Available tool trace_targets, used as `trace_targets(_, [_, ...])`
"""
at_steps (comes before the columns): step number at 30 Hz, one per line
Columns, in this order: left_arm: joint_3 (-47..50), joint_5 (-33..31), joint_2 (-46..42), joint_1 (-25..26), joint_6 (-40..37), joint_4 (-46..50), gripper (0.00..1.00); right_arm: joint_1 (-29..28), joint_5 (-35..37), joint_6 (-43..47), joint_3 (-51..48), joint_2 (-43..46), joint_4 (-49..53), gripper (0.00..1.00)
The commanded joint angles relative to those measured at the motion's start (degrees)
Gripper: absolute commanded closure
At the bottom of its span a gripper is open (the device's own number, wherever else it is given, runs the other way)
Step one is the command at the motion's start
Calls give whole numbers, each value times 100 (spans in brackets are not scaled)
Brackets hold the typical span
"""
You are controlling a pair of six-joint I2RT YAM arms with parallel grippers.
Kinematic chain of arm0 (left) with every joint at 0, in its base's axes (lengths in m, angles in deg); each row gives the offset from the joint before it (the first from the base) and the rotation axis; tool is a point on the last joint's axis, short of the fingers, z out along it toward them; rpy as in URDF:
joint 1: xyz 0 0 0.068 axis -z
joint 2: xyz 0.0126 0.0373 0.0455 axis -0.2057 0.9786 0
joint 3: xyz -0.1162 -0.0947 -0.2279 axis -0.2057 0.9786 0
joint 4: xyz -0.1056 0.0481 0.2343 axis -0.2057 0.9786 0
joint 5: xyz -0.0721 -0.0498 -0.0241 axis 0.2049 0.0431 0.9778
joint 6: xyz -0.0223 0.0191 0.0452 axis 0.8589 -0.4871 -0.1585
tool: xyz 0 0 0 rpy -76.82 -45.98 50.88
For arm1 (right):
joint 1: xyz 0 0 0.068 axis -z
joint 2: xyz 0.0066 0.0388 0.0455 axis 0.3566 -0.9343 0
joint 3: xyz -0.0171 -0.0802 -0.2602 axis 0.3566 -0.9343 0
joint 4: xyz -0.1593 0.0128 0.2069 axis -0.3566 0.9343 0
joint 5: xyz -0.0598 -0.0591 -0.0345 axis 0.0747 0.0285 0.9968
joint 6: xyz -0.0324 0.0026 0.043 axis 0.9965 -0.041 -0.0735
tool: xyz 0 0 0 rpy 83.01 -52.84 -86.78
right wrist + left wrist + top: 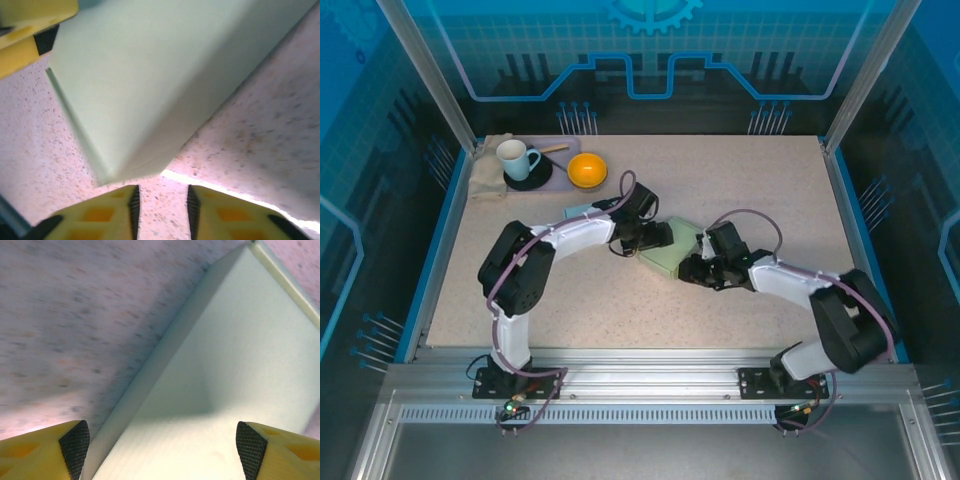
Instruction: Fold the paper box
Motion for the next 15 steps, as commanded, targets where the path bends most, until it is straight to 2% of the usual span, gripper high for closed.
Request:
trace_targets(1, [-50,-493,-582,-209,-177,781,18,44,1057,966,343,269,1234,59])
trace_targets(5, [366,-396,-1006,-146,142,652,19,429,1298,1732,860,281,1684,55])
trace_targets(8, [824,-291,-1266,144,563,294,20,678,1264,2378,1378,57,1578,51])
trace_targets(12, [1094,13,-1078,558,1230,-220,20,938,633,3139,2000,-630,1104,49])
trace_targets(15, [1071,32,-816,686,1473,-433,20,1100,180,3183,2328,-1234,779,48])
